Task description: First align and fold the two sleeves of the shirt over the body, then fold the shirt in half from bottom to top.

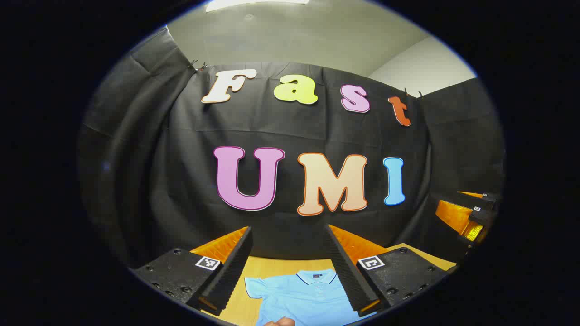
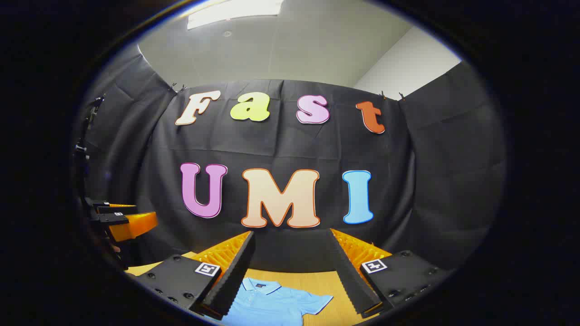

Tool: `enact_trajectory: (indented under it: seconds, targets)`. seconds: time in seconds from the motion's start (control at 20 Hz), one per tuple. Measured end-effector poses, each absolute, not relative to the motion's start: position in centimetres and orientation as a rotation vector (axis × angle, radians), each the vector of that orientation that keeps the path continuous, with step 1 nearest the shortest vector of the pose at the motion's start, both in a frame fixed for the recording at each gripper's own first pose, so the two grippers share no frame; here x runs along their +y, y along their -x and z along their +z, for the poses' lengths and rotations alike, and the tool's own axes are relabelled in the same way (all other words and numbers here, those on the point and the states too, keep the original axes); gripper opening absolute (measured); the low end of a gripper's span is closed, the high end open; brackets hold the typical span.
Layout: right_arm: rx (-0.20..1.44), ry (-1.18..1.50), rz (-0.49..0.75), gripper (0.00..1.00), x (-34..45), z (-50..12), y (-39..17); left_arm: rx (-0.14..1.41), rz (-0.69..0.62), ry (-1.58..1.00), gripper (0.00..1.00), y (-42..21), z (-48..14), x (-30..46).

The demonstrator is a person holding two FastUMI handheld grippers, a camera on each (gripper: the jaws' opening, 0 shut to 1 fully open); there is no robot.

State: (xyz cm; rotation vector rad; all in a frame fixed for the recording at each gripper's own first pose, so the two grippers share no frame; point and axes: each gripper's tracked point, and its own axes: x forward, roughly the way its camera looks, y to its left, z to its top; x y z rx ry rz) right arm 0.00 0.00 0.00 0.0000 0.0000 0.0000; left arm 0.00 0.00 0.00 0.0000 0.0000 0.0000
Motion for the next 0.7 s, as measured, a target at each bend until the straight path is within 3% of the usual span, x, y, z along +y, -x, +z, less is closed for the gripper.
enact_trajectory:
  seconds: [0.7]
  targets:
    - [0.009, 0.038, 0.008, 0.98, 0.3, -0.4, -0.3, 0.006, 0.023, 0.001, 0.94, 0.5, 0.0, 0.9]
